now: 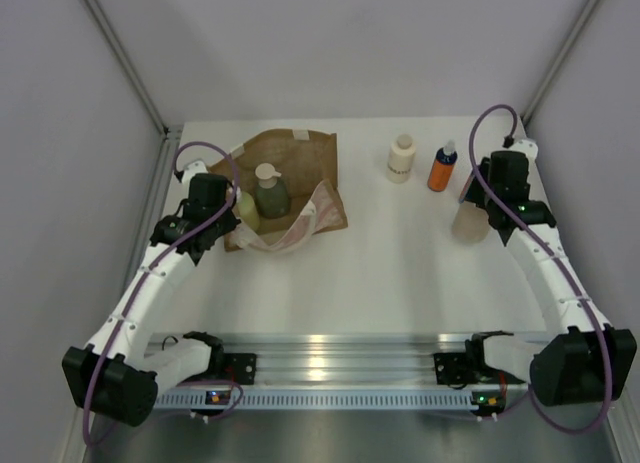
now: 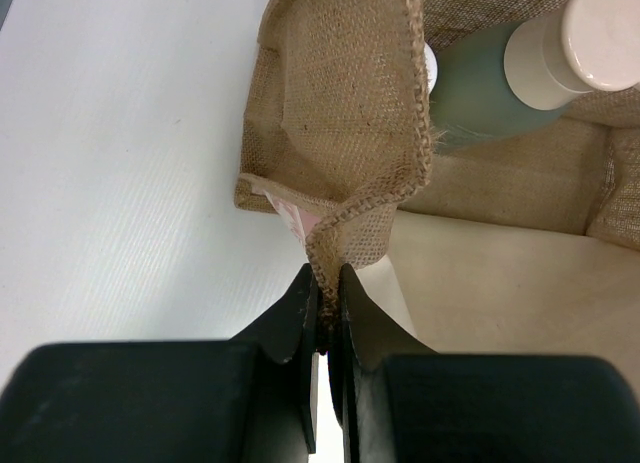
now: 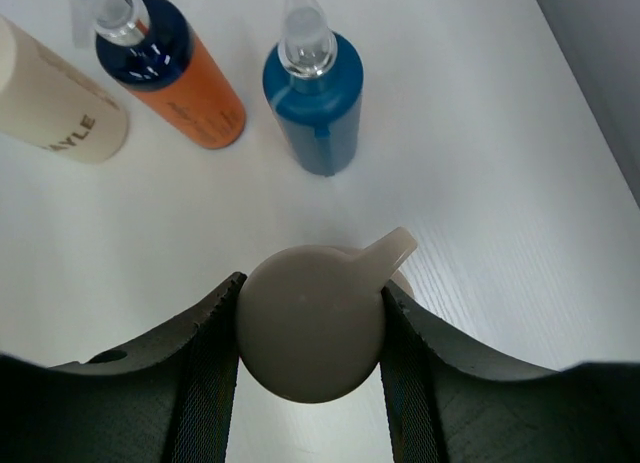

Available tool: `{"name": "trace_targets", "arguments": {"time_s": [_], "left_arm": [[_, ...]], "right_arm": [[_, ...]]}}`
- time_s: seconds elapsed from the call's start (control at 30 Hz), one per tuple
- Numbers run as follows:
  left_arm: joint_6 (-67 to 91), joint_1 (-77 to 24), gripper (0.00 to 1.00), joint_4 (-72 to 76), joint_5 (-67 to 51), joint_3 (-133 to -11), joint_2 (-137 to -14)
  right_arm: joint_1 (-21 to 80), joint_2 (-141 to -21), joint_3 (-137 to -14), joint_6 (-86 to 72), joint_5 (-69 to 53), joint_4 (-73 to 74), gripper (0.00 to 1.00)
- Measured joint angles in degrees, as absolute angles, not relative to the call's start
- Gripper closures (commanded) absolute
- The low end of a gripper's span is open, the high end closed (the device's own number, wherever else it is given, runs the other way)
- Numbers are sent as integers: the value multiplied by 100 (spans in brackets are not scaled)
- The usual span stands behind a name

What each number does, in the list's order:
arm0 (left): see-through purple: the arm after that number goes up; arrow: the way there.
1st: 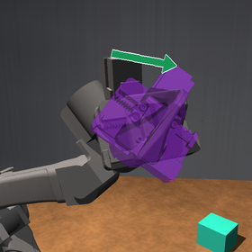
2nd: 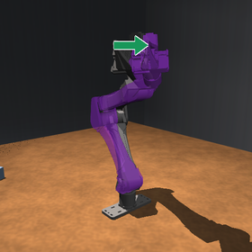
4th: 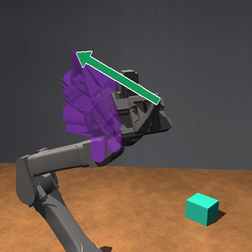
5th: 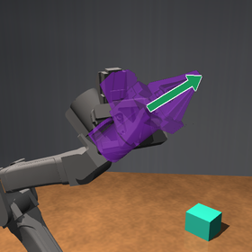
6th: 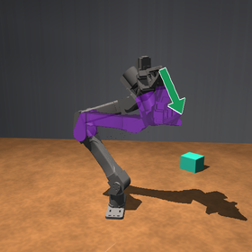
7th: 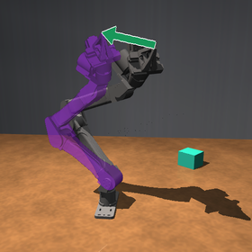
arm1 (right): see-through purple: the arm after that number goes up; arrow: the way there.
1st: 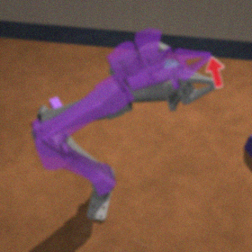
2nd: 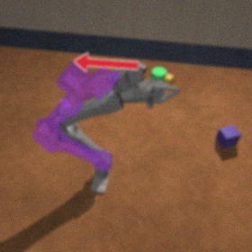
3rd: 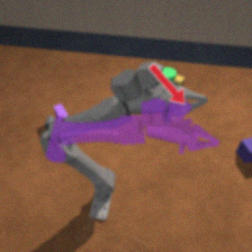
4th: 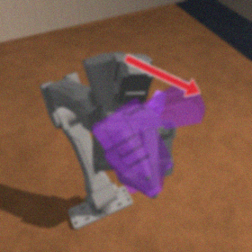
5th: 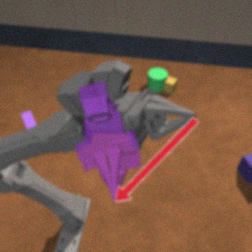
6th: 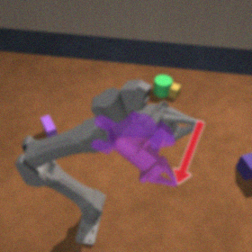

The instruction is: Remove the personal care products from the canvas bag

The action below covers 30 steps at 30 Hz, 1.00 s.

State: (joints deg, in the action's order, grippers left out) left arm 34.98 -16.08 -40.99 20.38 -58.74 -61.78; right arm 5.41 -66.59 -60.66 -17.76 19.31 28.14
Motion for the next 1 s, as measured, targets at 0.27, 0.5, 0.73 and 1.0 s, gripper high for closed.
{"name": "trace_targets", "arguments": {"time_s": [0.27, 0.5, 0.73, 1.0], "left_arm": [[3457, -1658, 100, -4101, 2040, -5900, -6241], [3430, -1708, 100, -4104, 2060, -5905, -6241], [3430, -1728, 100, -4108, 2064, -5944, -6320], [3428, -1741, 100, -4121, 2064, -5981, -6364]], "right_arm": [[410, -6440, -4783, -1780, 1839, 1610, 100], [329, -5953, -4018, -1704, 1785, 617, 82], [318, -5474, -3852, -1649, 1540, 462, 1], [320, -5288, -4589, -1885, 1184, 762, 0]]}}
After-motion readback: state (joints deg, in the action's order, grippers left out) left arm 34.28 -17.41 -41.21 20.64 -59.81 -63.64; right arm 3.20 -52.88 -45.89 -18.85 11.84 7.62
